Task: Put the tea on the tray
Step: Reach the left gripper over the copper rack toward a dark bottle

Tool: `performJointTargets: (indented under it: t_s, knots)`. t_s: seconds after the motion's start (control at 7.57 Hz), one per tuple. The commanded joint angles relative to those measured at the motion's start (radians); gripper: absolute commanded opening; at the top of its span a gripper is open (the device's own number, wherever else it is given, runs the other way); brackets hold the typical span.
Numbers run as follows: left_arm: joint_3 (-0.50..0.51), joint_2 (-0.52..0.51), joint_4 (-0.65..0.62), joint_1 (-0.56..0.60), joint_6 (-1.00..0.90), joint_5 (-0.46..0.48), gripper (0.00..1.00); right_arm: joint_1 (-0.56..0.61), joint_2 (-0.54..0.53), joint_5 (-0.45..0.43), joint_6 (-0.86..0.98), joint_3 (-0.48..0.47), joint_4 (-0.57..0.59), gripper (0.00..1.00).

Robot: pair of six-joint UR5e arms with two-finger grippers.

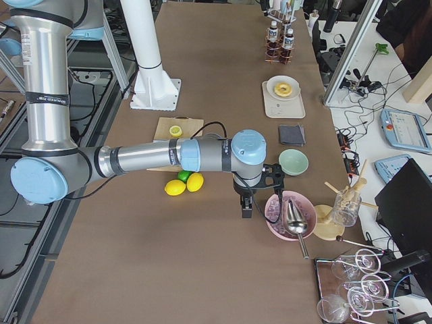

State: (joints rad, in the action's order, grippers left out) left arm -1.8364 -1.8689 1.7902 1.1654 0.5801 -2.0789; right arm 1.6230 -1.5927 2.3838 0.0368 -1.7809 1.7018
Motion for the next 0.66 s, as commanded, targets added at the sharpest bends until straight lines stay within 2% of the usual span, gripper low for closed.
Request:
performJointTargets:
  t_s: [0.0,0.26,0.53]
  knots:
    - [0.063,0.0,0.094,-0.029,0.009,0.033,0.98,0.003,-0.007,0.0,0.0,-0.002,-0.001,1.0]
    - [0.098,-0.007,0.124,-0.026,0.009,0.033,0.96,0.009,-0.013,0.001,-0.002,-0.006,-0.001,1.0]
    - [0.123,-0.015,0.124,-0.018,0.023,0.034,0.89,0.009,-0.01,0.002,-0.002,-0.006,0.001,1.0]
